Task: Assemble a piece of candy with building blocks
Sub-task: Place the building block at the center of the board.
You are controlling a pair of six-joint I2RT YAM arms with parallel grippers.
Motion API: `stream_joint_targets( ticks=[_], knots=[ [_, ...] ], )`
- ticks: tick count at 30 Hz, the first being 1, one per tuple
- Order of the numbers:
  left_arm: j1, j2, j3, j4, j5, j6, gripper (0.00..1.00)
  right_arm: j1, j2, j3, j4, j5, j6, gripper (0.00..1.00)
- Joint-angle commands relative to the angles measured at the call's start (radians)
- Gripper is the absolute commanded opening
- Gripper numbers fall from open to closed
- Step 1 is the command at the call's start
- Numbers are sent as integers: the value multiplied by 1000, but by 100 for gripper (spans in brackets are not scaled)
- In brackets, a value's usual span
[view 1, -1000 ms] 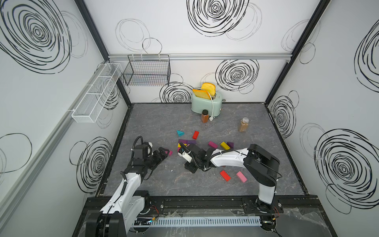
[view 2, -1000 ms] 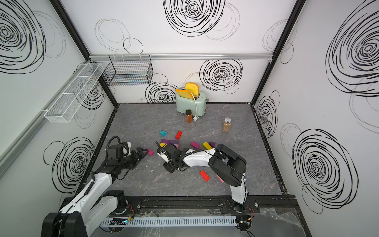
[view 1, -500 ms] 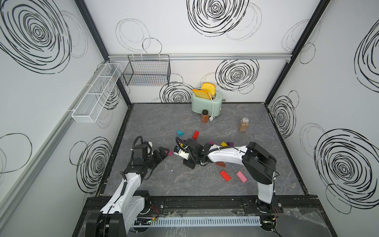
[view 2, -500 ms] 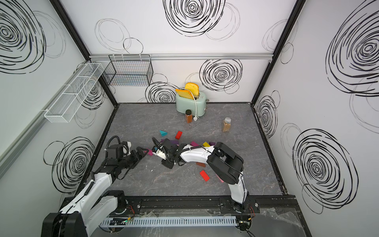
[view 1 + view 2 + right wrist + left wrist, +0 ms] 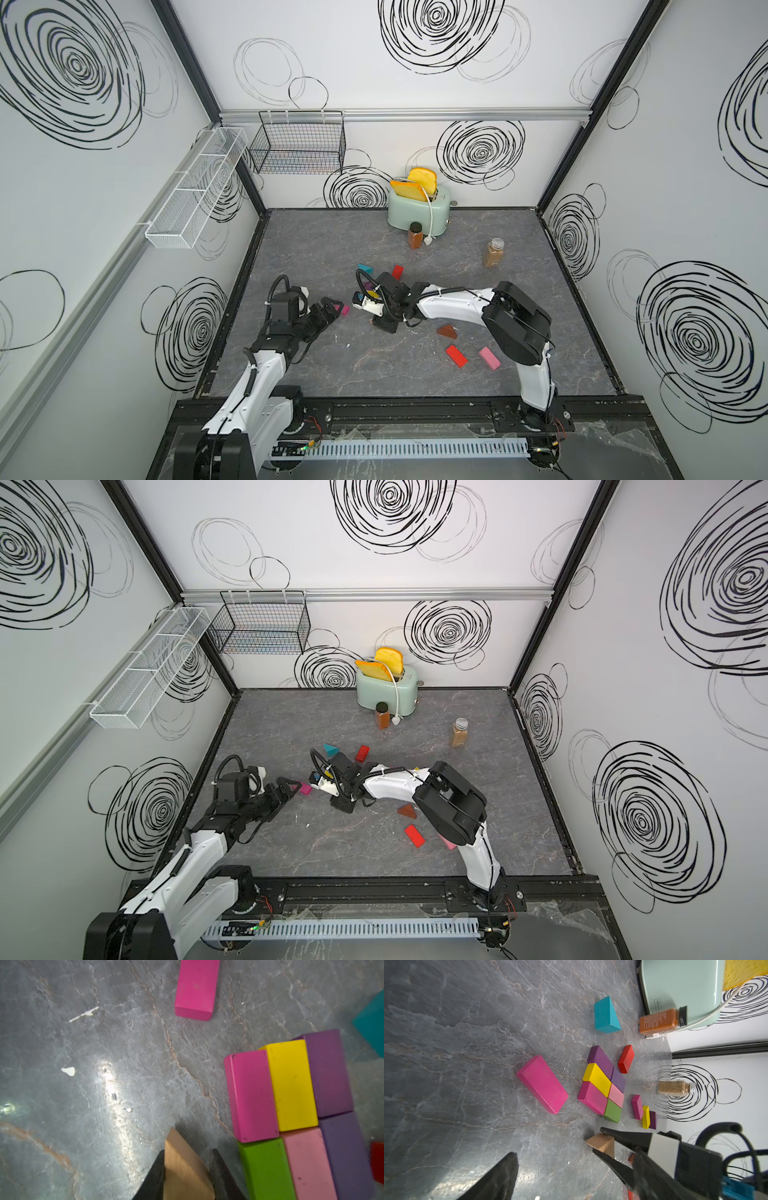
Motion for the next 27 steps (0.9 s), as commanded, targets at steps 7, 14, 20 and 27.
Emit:
stream_joint_targets(
  ticks=[7,14,20,27],
  knots=[
    [7,-18,21,34,14,12,91,6,-11,12,6,8,-17,42],
    [8,-30,33,19,16,17,91,6,-80,-5,16,30,6,44],
    [0,-32,35,22,22,17,91,10,-250,-132,49,53,118,50],
    [-120,4,68,24,-7,40,86,43,-322,-353,189,37,264,48]
  ],
)
